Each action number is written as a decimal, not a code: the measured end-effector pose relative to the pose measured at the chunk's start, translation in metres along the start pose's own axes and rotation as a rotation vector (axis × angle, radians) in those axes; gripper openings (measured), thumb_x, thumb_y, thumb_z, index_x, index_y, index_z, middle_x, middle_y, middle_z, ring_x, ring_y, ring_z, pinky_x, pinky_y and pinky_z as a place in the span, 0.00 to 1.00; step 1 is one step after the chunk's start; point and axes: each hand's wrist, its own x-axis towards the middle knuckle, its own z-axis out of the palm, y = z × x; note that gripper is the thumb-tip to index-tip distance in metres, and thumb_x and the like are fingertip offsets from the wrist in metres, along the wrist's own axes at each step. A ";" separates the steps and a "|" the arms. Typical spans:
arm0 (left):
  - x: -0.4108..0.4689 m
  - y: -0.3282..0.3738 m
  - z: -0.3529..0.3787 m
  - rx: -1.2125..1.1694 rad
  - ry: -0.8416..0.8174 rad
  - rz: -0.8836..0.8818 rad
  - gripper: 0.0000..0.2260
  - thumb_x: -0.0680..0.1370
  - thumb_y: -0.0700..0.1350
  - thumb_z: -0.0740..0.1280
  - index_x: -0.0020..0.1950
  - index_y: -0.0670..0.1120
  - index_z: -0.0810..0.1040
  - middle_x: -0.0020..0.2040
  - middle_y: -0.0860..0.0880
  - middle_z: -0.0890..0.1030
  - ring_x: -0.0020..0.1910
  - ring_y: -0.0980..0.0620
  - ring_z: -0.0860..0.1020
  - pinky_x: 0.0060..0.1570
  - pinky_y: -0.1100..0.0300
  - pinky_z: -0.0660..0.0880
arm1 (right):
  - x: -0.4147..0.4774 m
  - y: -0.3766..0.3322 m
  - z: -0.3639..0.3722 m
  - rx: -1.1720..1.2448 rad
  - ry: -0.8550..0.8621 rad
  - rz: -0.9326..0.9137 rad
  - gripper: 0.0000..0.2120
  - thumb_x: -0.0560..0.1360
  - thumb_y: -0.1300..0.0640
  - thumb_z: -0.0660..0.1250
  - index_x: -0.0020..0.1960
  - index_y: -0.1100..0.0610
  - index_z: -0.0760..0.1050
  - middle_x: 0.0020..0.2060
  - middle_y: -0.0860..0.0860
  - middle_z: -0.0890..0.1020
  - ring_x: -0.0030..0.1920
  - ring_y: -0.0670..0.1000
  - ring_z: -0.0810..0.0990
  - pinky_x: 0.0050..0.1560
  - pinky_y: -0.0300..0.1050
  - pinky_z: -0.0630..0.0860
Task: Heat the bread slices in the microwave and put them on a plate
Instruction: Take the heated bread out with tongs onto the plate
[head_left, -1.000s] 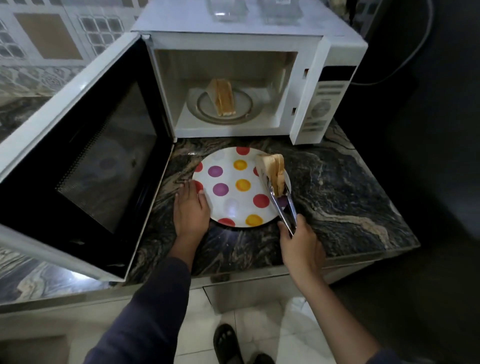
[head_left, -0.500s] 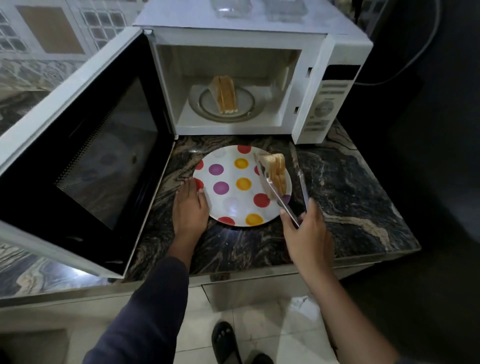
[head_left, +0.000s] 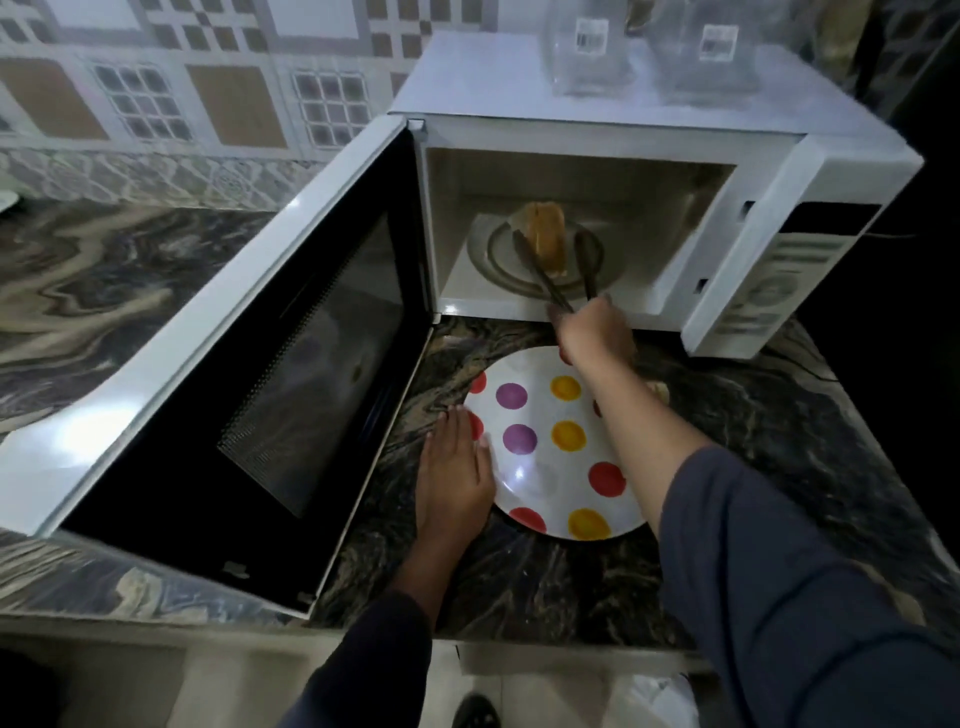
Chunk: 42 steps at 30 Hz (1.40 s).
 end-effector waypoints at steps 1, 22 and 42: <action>0.000 0.001 0.000 -0.007 0.010 -0.010 0.34 0.74 0.57 0.40 0.74 0.41 0.61 0.74 0.44 0.63 0.74 0.50 0.60 0.71 0.63 0.46 | 0.006 -0.006 0.006 -0.005 0.006 -0.010 0.24 0.74 0.44 0.64 0.62 0.60 0.71 0.60 0.58 0.77 0.60 0.61 0.75 0.55 0.52 0.72; 0.005 -0.005 0.004 0.007 0.126 0.009 0.23 0.78 0.49 0.52 0.69 0.40 0.70 0.68 0.43 0.73 0.69 0.48 0.70 0.70 0.53 0.60 | 0.031 -0.020 0.030 0.057 0.086 -0.019 0.17 0.76 0.50 0.61 0.58 0.59 0.76 0.57 0.60 0.79 0.58 0.63 0.77 0.53 0.50 0.72; 0.010 -0.006 -0.002 -0.003 -0.010 -0.038 0.27 0.76 0.49 0.48 0.74 0.42 0.60 0.74 0.45 0.64 0.74 0.50 0.60 0.73 0.59 0.49 | -0.040 0.024 0.009 0.118 0.072 -0.074 0.15 0.75 0.46 0.63 0.56 0.55 0.75 0.51 0.56 0.81 0.53 0.60 0.78 0.51 0.51 0.75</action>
